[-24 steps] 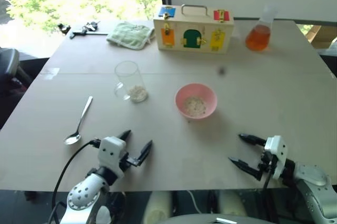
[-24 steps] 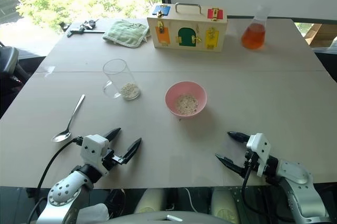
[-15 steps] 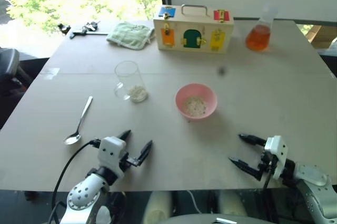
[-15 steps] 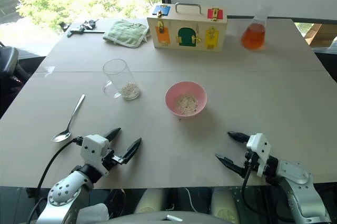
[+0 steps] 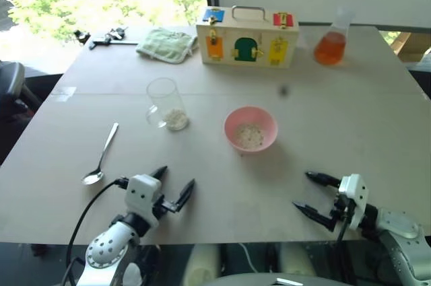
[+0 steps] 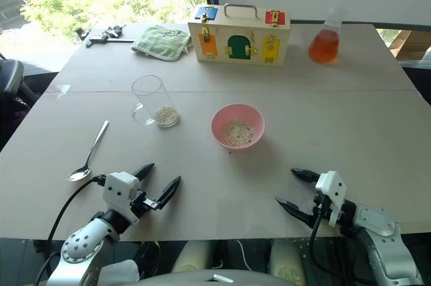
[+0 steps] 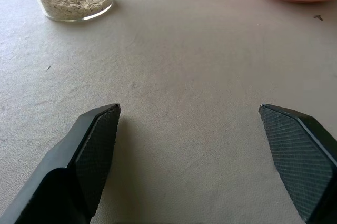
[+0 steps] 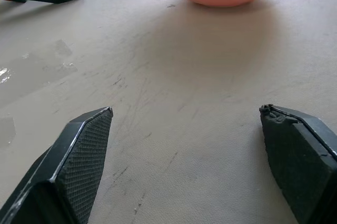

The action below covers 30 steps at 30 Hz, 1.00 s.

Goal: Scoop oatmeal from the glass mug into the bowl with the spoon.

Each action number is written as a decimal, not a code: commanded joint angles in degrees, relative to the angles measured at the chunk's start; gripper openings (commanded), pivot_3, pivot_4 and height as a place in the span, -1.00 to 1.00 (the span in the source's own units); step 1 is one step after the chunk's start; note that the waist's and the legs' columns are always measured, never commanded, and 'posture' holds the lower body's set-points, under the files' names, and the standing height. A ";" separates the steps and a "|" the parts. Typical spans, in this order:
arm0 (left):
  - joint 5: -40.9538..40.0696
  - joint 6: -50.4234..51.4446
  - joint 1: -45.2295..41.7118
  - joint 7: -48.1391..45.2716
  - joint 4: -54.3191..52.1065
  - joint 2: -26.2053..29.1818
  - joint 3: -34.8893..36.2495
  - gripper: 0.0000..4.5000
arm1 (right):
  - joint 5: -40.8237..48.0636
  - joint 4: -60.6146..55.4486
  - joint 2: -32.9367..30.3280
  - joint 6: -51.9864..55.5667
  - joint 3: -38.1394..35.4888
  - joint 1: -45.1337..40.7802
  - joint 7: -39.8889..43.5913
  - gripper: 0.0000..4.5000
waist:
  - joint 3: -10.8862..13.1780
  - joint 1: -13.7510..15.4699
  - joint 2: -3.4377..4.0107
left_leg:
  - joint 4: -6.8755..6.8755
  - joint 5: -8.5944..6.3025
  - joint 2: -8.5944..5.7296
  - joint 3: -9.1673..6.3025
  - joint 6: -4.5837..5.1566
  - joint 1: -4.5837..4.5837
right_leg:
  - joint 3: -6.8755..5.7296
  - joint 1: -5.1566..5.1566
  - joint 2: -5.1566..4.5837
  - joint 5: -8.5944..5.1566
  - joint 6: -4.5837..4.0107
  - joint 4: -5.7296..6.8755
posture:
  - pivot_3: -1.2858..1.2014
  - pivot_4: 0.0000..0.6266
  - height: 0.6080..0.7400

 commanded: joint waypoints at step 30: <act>2.70 28.44 -17.75 10.08 8.28 14.35 18.69 0.98 | 9.82 -25.35 -5.37 20.73 5.88 -20.00 0.55 1.00 | 0.56 -0.05 -0.86 | 0.09 0.03 0.01 -0.05 -0.04 -0.07 | -0.02 -0.07 -0.01 0.13 0.19 0.28 | 0.03 -0.52 1.00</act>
